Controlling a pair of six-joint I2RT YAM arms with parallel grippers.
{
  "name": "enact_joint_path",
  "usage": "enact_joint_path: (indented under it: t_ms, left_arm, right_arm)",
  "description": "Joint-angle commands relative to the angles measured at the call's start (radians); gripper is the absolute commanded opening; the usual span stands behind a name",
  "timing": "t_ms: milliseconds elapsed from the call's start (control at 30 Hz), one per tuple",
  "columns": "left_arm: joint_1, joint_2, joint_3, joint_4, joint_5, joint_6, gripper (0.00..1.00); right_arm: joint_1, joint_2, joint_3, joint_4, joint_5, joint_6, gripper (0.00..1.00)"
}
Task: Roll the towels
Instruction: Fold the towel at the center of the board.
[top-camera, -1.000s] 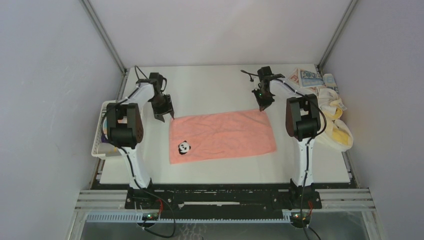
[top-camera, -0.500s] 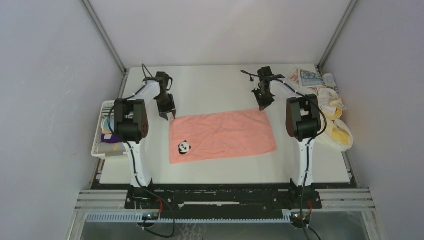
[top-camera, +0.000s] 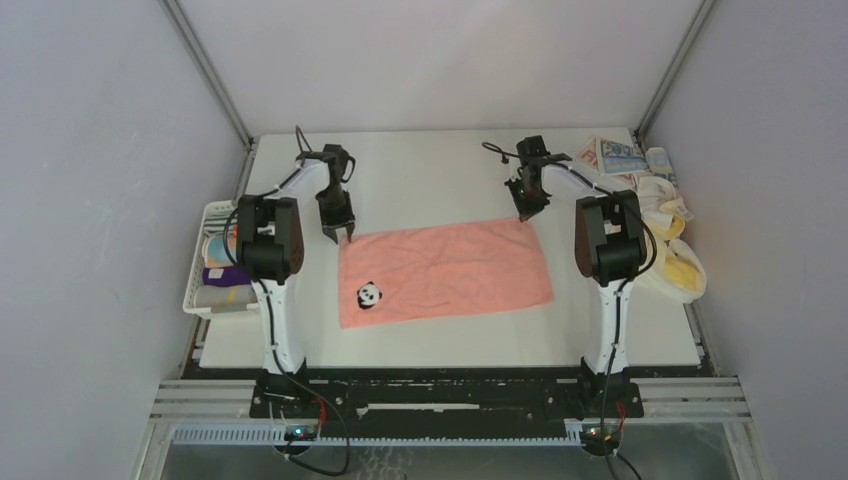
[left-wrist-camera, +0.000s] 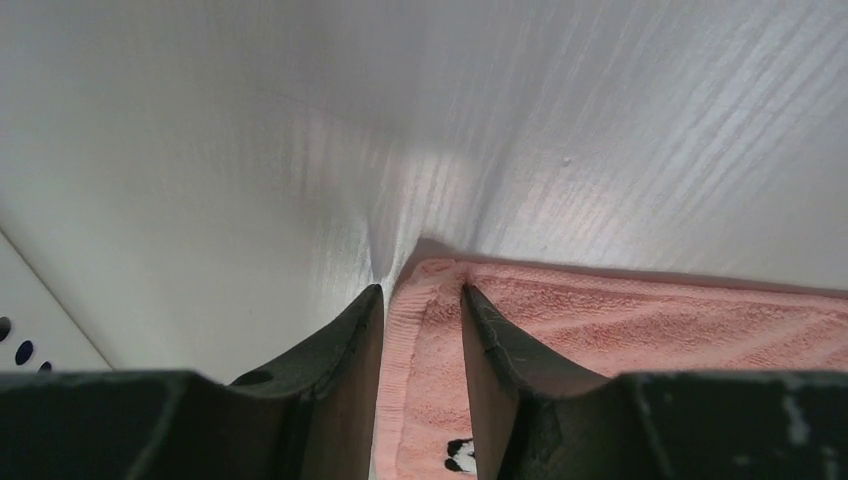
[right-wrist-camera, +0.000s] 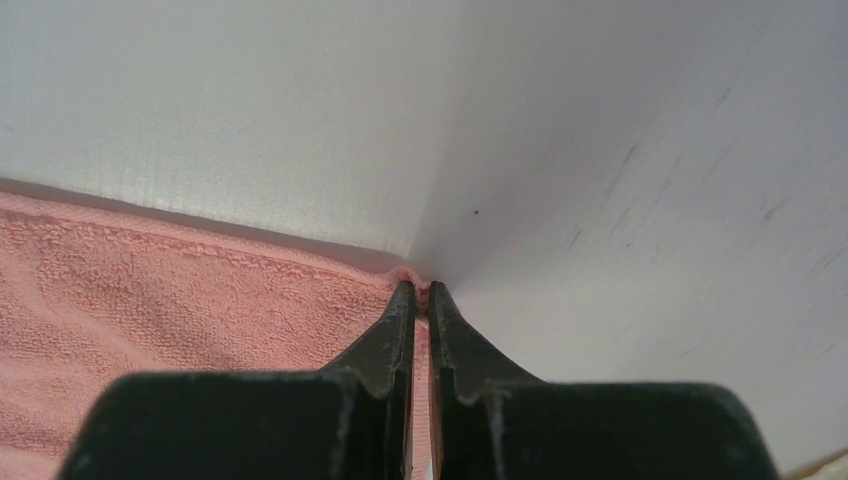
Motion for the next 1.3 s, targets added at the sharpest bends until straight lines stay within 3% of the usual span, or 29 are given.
enact_joint_path:
  t_ms: [0, 367, 400, 533, 967, 1267]
  left_arm:
    - [-0.022, 0.012, 0.05, -0.012, 0.026, -0.01, 0.39]
    - [-0.036, 0.1, 0.041, 0.04, 0.071, -0.047, 0.35]
    - [-0.037, 0.105, 0.05, 0.034, 0.071, -0.046, 0.31]
    - [-0.036, 0.108, 0.058, 0.032, 0.073, -0.031, 0.01]
    - [-0.035, -0.119, 0.027, 0.134, 0.029, 0.06, 0.0]
    - [-0.036, -0.337, -0.201, 0.256, 0.06, 0.006, 0.0]
  right_arm:
    - [-0.027, -0.082, -0.05, 0.082, 0.033, 0.015, 0.0]
    - [-0.085, -0.157, -0.099, 0.144, 0.051, 0.01, 0.0]
    - [-0.084, -0.159, -0.099, 0.144, 0.052, 0.01, 0.0]
    - [-0.083, -0.163, -0.101, 0.145, 0.035, 0.013, 0.0]
    - [-0.109, -0.227, -0.1, 0.154, -0.011, 0.054, 0.0]
    - [-0.091, -0.378, -0.208, 0.143, -0.027, 0.112, 0.0]
